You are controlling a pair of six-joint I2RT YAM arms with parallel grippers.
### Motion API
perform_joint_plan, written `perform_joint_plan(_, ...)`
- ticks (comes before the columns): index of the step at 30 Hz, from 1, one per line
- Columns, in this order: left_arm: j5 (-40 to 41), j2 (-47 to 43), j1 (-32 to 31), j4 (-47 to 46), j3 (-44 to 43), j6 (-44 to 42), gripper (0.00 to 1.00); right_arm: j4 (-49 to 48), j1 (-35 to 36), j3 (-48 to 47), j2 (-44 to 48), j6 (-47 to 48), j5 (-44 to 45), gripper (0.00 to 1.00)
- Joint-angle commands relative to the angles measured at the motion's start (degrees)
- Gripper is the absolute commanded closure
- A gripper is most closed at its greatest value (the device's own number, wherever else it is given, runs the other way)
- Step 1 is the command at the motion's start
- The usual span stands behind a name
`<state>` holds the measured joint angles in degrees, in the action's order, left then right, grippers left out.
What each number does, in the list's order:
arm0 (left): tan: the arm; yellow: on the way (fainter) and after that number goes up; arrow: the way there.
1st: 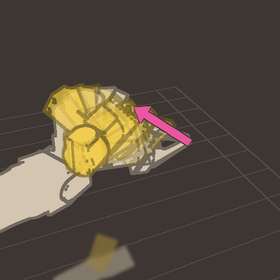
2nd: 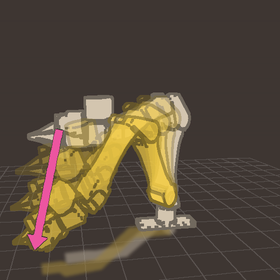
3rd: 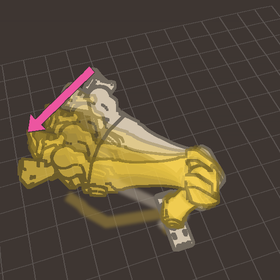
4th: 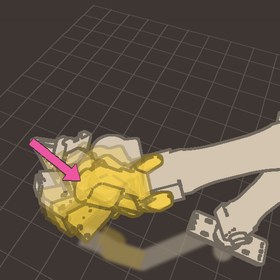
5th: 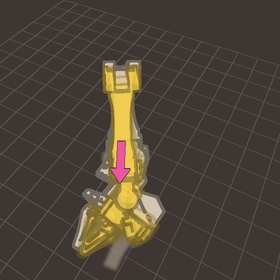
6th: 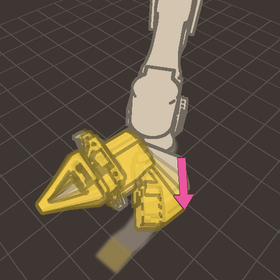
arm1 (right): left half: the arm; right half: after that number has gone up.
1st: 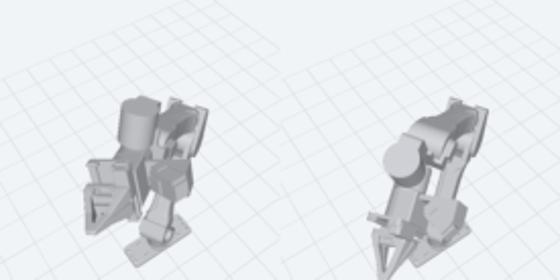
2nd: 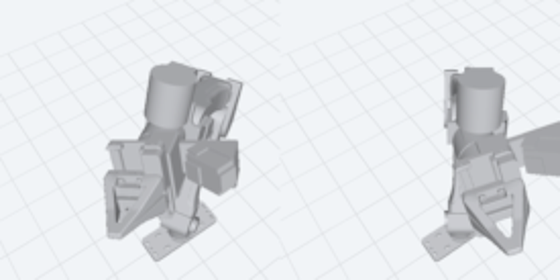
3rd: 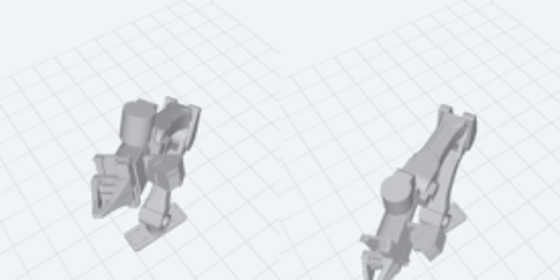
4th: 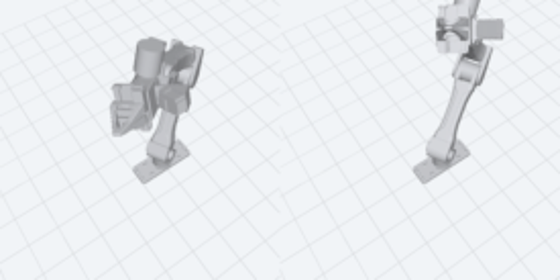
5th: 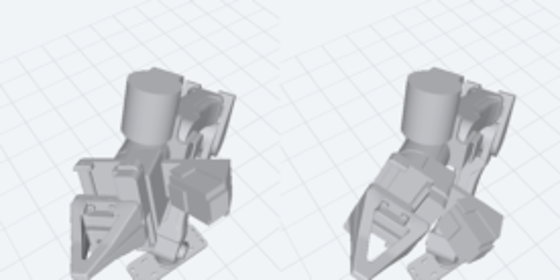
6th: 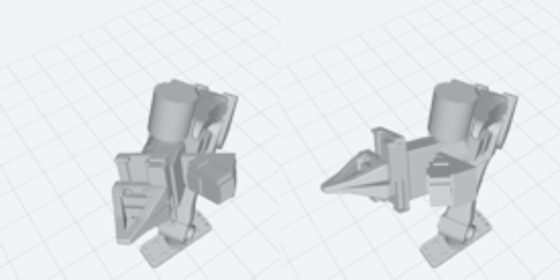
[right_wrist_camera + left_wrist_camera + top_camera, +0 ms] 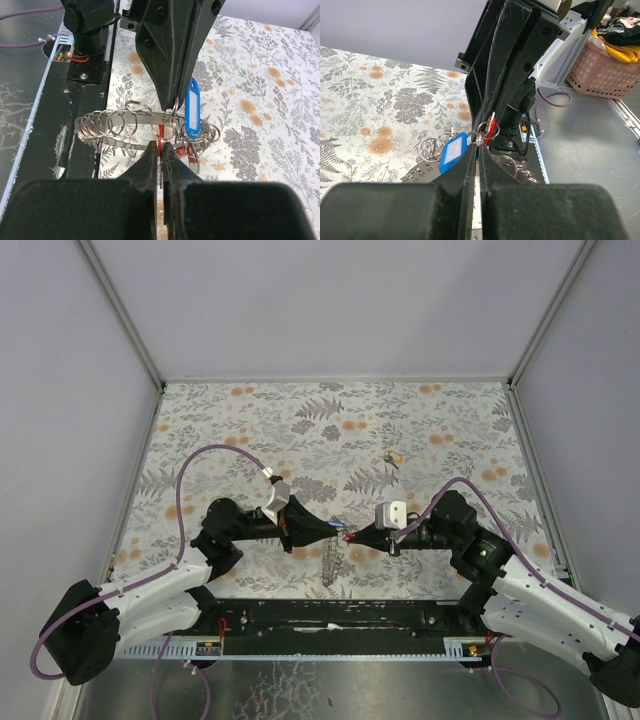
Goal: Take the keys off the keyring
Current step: Remove the key from the keyring.
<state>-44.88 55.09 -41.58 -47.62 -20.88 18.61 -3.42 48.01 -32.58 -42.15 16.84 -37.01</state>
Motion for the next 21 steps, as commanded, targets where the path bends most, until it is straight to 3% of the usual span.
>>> perform_joint_plan(1,1.8,-1.1,0.38,1.06,-1.98,-2.4,1.0,0.5,0.33,-3.83,1.21,3.7,0.4,1.0)
perform_joint_plan(12,0.83,-0.23,0.31,2.99,-2.88,-3.34,1.0,1.04,0.33,-4.64,0.34,8.26,1.28,1.0)
perform_joint_plan(21,7.11,-0.77,-0.28,14.98,-6.44,-8.88,1.0,6.22,0.31,-5.74,0.36,16.15,-1.73,1.0)
